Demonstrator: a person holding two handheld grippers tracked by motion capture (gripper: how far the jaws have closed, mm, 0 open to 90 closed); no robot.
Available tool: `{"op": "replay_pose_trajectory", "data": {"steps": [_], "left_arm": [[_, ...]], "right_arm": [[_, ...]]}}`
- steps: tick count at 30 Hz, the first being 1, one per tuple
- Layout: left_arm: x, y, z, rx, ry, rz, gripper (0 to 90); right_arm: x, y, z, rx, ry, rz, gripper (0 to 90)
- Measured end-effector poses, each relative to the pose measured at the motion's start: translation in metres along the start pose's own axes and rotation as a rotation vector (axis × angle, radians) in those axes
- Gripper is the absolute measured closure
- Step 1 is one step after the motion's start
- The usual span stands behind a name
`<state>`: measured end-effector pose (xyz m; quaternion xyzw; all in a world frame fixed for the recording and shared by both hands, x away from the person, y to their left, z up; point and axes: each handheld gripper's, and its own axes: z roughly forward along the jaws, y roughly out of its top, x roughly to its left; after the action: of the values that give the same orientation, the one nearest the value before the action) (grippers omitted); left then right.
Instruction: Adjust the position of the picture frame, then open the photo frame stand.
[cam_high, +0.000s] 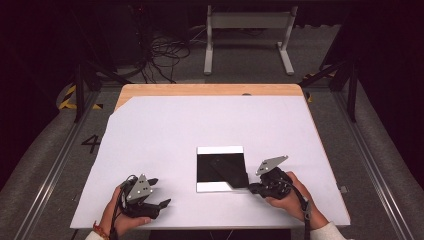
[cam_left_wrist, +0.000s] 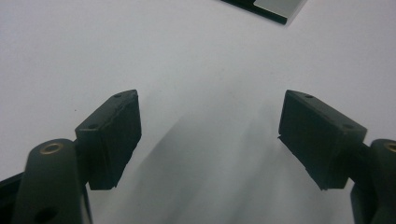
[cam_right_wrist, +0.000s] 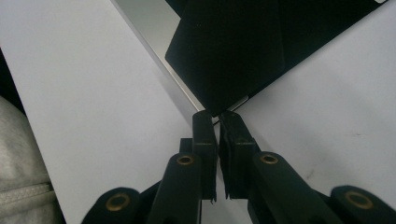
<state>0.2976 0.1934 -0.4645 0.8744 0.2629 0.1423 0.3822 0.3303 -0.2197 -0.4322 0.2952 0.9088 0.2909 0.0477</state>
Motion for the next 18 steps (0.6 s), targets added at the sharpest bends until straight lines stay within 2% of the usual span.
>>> {"op": "replay_pose_trajectory", "data": {"steps": [4,11,18], "left_arm": [[-0.0002,-0.0005,0.0003,0.004,-0.001,0.001,21.9],[0.0002,-0.0017,0.0004,0.008,-0.002,0.002,21.5],[-0.0009,-0.0011,0.0007,0.012,0.006,0.004,21.1]], "right_arm": [[-0.0008,-0.0011,-0.0018,-0.017,0.008,0.011,85.6],[-0.0058,-0.003,-0.0054,-0.064,0.056,0.035,85.6],[-0.0083,-0.0046,-0.0038,-0.096,0.082,0.054,85.5]]}}
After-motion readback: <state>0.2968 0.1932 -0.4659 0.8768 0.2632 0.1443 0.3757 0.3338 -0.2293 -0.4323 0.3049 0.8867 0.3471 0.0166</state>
